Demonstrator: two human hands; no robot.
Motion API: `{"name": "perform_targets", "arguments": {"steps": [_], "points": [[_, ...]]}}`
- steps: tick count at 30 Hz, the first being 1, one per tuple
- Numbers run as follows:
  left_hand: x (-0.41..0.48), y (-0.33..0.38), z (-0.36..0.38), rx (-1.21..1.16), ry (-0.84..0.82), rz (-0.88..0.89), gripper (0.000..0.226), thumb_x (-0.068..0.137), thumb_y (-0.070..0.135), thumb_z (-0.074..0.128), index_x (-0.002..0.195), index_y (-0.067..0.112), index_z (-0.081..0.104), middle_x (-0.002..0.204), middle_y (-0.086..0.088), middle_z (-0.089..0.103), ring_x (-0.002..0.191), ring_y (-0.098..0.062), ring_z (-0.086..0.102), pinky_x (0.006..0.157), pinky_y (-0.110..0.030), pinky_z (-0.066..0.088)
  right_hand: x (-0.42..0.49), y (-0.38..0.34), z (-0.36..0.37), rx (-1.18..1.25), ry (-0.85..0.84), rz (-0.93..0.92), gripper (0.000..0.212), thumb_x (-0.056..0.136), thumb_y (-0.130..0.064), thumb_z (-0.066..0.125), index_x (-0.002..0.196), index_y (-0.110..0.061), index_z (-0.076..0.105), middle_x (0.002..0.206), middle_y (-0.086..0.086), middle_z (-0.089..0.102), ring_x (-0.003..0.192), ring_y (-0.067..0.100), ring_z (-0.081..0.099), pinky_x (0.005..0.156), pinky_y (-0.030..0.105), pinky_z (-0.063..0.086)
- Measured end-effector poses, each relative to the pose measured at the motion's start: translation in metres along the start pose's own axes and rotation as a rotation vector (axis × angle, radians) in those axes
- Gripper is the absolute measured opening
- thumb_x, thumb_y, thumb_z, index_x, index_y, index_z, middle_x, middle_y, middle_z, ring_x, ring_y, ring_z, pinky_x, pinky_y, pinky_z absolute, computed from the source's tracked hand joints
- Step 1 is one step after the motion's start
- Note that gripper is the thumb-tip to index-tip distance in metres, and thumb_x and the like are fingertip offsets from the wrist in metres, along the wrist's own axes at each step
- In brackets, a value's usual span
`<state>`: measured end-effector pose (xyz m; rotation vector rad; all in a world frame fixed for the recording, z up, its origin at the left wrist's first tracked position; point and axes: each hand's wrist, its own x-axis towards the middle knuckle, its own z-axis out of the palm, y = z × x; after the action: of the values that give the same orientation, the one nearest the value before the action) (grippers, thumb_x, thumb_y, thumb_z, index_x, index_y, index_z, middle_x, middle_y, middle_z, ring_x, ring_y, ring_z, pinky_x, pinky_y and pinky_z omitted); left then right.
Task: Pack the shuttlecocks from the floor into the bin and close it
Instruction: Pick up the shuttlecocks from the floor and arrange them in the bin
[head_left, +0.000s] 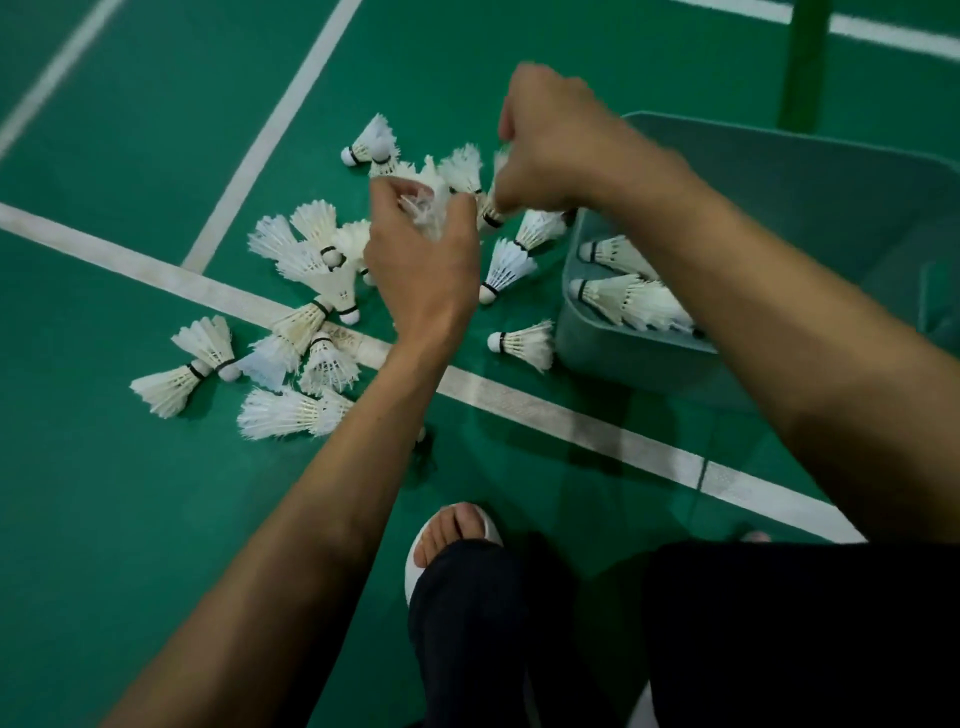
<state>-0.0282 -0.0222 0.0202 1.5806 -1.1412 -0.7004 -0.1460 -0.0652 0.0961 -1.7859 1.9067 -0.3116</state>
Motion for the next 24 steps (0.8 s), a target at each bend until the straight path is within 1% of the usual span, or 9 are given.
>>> {"name": "perform_targets", "arguments": {"steps": [2,4,6,9,12,15,18,21,24], "points": [[-0.001,0.022,0.016,-0.06,-0.051,0.042,0.033,0.084,0.023,0.067,0.106,0.004,0.052,0.075,0.013,0.049,0.054,0.008,0.047,0.054,-0.017,0.037,-0.01,0.022,-0.031,0.096,0.126,0.058,0.054,0.07,-0.024,0.09,0.113,-0.008,0.063,0.101,0.006,0.062,0.092,0.022,0.062,0.071,0.031,0.047],[-0.001,0.044,0.036,-0.073,-0.143,0.09,0.03,0.086,0.023,0.066,0.105,0.008,0.049,0.079,0.011,0.048,0.058,0.012,0.047,0.057,-0.014,0.037,-0.025,0.05,-0.06,0.168,0.221,0.115,0.047,0.069,-0.031,0.091,0.103,-0.01,0.067,0.09,0.004,0.062,0.081,0.016,0.06,0.065,0.027,0.045],[-0.008,0.062,0.061,-0.064,-0.259,0.155,0.024,0.088,0.027,0.063,0.102,0.013,0.048,0.079,0.009,0.048,0.059,0.007,0.044,0.058,-0.016,0.036,-0.041,0.083,-0.083,0.196,0.272,0.187,0.035,0.072,-0.034,0.089,0.091,-0.016,0.066,0.091,0.005,0.065,0.081,0.017,0.063,0.066,0.028,0.05],[-0.033,0.08,0.103,-0.024,-0.5,0.246,0.018,0.096,0.027,0.058,0.102,0.015,0.045,0.078,0.01,0.05,0.058,0.004,0.043,0.056,-0.023,0.041,-0.061,0.134,-0.101,0.213,0.33,0.332,0.035,0.07,-0.034,0.091,0.089,-0.01,0.072,0.099,0.015,0.073,0.087,0.026,0.072,0.079,0.045,0.062],[-0.058,0.078,0.142,0.092,-0.725,0.31,0.022,0.097,0.034,0.058,0.103,0.016,0.046,0.085,0.008,0.057,0.07,-0.008,0.052,0.064,-0.031,0.045,-0.068,0.181,-0.099,0.107,0.374,0.475,0.035,0.069,-0.028,0.091,0.093,-0.008,0.075,0.086,0.011,0.072,0.075,0.02,0.068,0.077,0.039,0.063],[-0.071,0.064,0.171,0.32,-0.938,0.337,0.037,0.092,0.043,0.064,0.112,0.015,0.05,0.097,0.001,0.061,0.085,-0.021,0.058,0.075,-0.037,0.048,-0.073,0.216,-0.076,-0.129,0.308,0.539,0.037,0.077,-0.019,0.082,0.109,-0.007,0.068,0.108,0.013,0.07,0.101,0.032,0.068,0.09,0.04,0.058],[-0.076,0.049,0.185,0.504,-1.109,0.352,0.044,0.088,0.043,0.07,0.115,0.013,0.054,0.102,-0.002,0.059,0.09,-0.023,0.055,0.073,-0.039,0.044,-0.078,0.233,-0.051,-0.294,0.186,0.537,0.036,0.087,-0.011,0.072,0.12,-0.003,0.06,0.121,0.021,0.064,0.113,0.041,0.062,0.092,0.045,0.053],[-0.077,0.035,0.19,0.567,-1.134,0.342,0.031,0.085,0.04,0.072,0.085,0.014,0.055,0.079,0.0,0.056,0.076,-0.023,0.052,0.062,-0.035,0.037,-0.079,0.243,-0.031,-0.344,0.128,0.523,0.029,0.09,-0.005,0.064,0.118,0.0,0.061,0.119,0.022,0.065,0.112,0.042,0.063,0.091,0.045,0.053],[-0.075,0.023,0.192,0.56,-1.136,0.297,0.042,0.087,0.035,0.072,0.065,0.016,0.042,0.063,-0.001,0.047,0.064,-0.023,0.045,0.06,-0.035,0.034,-0.078,0.254,-0.013,-0.277,0.096,0.55,0.023,0.09,-0.004,0.063,0.113,0.0,0.063,0.117,0.021,0.065,0.111,0.041,0.064,0.086,0.043,0.053]]}}
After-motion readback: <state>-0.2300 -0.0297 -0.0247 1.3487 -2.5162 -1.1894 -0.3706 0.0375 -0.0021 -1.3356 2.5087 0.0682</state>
